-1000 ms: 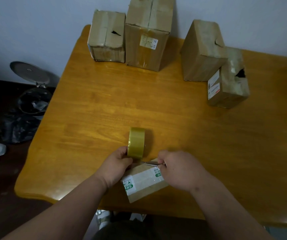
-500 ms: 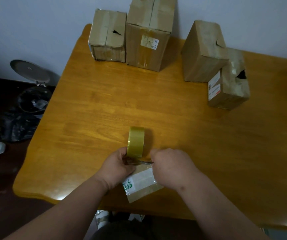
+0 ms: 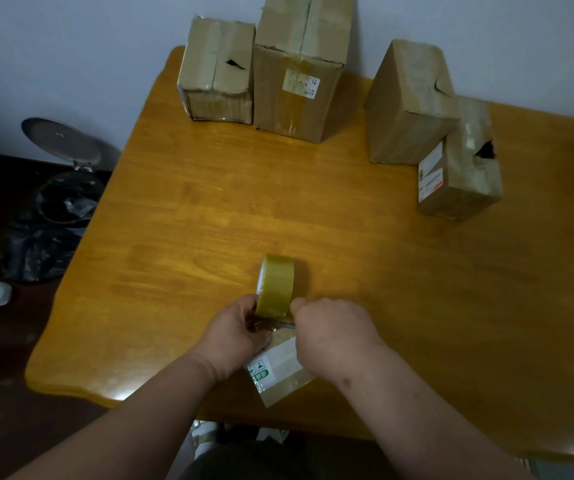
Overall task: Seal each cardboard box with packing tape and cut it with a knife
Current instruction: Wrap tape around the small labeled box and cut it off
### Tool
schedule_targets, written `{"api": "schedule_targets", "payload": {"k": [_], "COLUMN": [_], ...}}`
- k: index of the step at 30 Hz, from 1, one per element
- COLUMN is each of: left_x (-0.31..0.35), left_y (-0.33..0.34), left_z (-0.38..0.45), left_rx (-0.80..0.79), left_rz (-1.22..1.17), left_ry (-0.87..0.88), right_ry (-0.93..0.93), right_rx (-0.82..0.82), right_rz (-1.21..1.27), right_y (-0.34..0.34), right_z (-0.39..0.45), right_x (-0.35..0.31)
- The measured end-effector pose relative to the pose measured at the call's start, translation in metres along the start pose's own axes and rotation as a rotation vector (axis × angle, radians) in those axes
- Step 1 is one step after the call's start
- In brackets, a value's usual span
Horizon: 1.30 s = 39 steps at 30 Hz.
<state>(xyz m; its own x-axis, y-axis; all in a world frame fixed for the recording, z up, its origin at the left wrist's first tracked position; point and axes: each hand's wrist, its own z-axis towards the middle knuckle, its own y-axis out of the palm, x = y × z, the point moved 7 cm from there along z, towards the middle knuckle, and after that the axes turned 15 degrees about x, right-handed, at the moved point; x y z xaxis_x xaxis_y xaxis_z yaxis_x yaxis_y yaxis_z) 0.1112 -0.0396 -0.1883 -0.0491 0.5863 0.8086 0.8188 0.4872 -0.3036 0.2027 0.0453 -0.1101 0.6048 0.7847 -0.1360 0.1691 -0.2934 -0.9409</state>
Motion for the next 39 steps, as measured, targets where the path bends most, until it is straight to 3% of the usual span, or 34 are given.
{"api": "schedule_targets", "payload": {"k": [8, 25, 32, 39], "left_x": [0.001, -0.003, -0.003, -0.002], "left_y": [0.000, 0.000, -0.001, 0.000], "left_z": [-0.001, 0.001, 0.002, 0.001], "left_rx": [-0.009, -0.008, -0.023, -0.042], "left_rz": [0.023, -0.050, -0.075, -0.171], "left_ry": [0.031, -0.064, -0.111, -0.162], "right_ry": [-0.041, 0.140, 0.316, 0.445], "right_rx": [0.029, -0.058, -0.027, -0.053], "right_rz": [-0.027, -0.075, -0.051, 0.118], "right_y": [0.001, -0.010, -0.012, 0.042], "right_z": [0.002, 0.005, 0.005, 0.007], "right_x": [-0.014, 0.016, 0.070, 0.094]}}
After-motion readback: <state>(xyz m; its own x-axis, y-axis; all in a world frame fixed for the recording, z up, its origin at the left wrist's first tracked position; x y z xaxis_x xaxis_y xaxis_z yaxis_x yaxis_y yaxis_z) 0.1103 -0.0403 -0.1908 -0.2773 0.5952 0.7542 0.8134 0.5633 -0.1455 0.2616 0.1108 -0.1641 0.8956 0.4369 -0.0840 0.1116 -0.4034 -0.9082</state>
